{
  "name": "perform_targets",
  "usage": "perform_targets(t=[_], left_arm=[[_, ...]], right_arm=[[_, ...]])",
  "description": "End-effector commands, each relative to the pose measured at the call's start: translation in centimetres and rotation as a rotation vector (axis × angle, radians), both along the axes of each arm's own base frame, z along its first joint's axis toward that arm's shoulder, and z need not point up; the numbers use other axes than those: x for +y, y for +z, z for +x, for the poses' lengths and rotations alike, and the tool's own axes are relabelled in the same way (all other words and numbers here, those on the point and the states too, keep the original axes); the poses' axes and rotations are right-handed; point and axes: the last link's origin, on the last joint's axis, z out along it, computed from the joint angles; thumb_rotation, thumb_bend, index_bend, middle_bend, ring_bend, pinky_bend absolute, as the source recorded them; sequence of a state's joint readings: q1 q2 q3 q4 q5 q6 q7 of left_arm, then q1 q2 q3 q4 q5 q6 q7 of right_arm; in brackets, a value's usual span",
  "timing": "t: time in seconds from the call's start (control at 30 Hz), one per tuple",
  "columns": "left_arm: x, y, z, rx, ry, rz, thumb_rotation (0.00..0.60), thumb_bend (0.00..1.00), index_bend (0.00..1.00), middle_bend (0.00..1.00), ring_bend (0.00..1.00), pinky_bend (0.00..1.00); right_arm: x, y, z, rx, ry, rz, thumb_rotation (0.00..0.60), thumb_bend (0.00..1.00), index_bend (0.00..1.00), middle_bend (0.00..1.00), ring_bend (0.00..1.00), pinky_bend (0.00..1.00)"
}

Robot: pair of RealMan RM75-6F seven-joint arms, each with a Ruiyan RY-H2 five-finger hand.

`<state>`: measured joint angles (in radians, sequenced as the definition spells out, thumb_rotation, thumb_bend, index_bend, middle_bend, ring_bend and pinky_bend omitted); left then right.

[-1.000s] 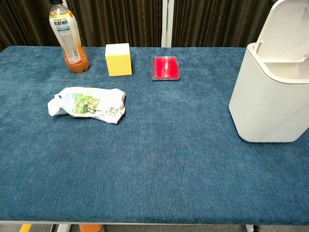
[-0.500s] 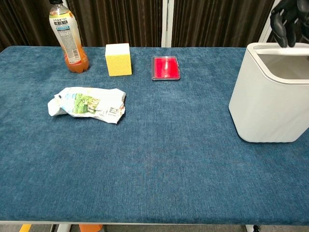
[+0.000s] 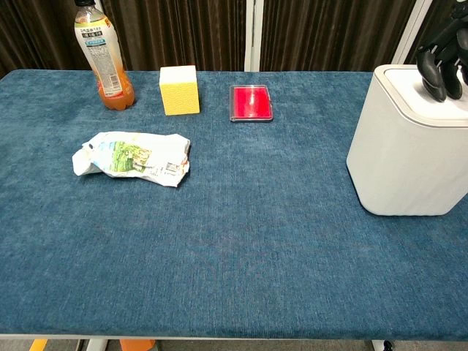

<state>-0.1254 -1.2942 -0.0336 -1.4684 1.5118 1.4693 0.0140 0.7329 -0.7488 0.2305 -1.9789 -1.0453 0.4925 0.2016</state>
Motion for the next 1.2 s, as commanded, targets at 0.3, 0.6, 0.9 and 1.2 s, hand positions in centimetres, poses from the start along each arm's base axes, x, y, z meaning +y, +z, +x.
perform_targets(t=[0.3,0.6,0.9,1.2], left_arm=[[-0.1,0.0,-0.2,0.000,0.004,0.002,0.600,0.07,0.10,0.09,0.04,0.13],[0.0,0.1,0.0,0.003,-0.001,0.003,0.600,0.07,0.10,0.09,0.04,0.13],[0.0,0.1,0.0,0.002,0.000,0.004,0.600,0.07,0.10,0.09,0.04,0.13],[0.1,0.1,0.1,0.001,-0.001,0.007,0.600,0.07,0.10,0.09,0.04,0.13]], right_arm=[[-0.7,-0.9,-1.1,0.003,-0.038,0.013,0.600,1.00,0.62,0.54,0.48,0.62],[-0.5,-0.9,-1.3,0.007,-0.038,0.016,0.600,1.00,0.62,0.54,0.48,0.62],[-0.4,-0.5,-0.9,-0.020,-0.036,0.002,0.600,1.00,0.62,0.54,0.48,0.62],[2.2,4.4,-0.8,-0.111,-0.001,-0.150,0.600,1.00,0.62,0.54,0.48,0.62]])
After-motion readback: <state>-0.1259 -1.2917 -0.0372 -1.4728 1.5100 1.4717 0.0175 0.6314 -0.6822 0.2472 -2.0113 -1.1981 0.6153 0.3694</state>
